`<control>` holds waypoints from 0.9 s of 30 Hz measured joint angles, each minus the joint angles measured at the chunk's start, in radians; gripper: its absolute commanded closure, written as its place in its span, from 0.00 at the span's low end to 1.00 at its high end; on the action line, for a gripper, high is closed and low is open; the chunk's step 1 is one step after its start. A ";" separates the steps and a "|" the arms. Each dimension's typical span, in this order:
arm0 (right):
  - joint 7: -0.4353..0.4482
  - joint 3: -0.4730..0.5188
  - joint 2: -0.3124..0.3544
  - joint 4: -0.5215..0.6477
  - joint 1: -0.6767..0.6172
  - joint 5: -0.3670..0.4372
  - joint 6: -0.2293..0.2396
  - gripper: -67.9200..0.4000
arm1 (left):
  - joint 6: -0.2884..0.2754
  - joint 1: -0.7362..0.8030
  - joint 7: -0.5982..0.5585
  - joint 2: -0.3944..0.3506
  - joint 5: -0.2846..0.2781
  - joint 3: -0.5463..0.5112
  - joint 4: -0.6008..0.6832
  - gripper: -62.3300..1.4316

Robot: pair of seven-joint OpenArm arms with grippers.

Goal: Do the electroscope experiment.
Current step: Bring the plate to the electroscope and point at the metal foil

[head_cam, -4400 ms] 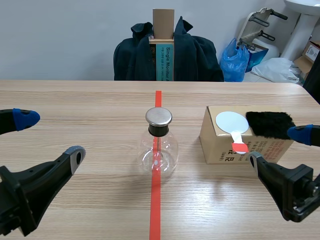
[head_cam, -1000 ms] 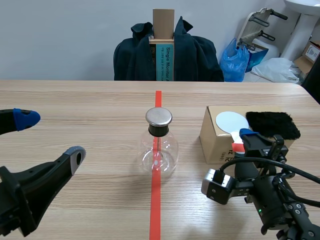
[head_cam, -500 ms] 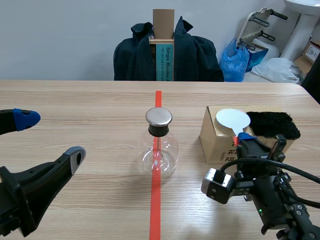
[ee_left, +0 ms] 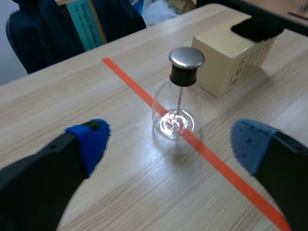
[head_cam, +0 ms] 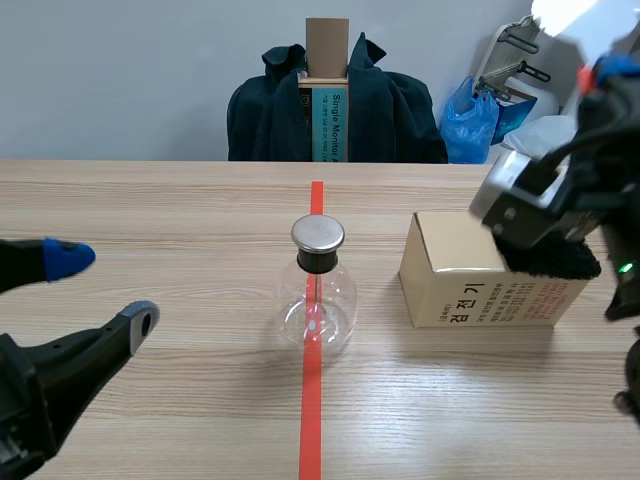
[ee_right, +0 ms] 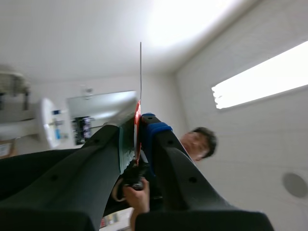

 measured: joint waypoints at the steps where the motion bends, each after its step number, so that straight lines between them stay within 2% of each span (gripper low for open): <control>1: -0.005 0.032 0.010 0.054 -0.014 0.000 0.000 0.98 | -0.004 0.000 0.024 0.000 0.000 0.000 0.000 0.59; 4: -0.007 0.145 0.013 0.198 -0.058 0.009 -0.003 0.98 | -0.076 -0.048 0.105 -0.003 0.021 0.005 -0.023 0.95; 8: -0.008 0.257 0.002 0.352 -0.093 0.034 -0.003 0.98 | -0.107 -0.187 0.118 -0.002 0.020 0.013 -0.142 0.93; 10: -0.008 0.297 0.002 0.414 -0.098 0.055 -0.003 0.98 | -0.150 -0.267 0.111 -0.004 0.020 0.016 -0.227 0.93; 13: -0.005 0.354 0.002 0.484 -0.107 0.091 -0.003 0.98 | -0.224 -0.384 0.026 -0.021 0.032 0.070 -0.378 0.93; 17: -0.005 0.395 0.002 0.533 -0.109 0.146 -0.003 0.98 | -0.253 -0.539 -0.108 -0.025 0.096 0.182 -0.609 0.93; 21: 0.006 0.418 0.002 0.548 -0.109 0.186 -0.003 0.98 | -0.251 -0.675 -0.236 -0.025 0.127 0.328 -0.807 0.93; 27: 0.011 0.422 0.002 0.552 -0.109 0.193 -0.003 0.98 | -0.249 -0.811 -0.360 -0.020 0.131 0.582 -0.954 0.93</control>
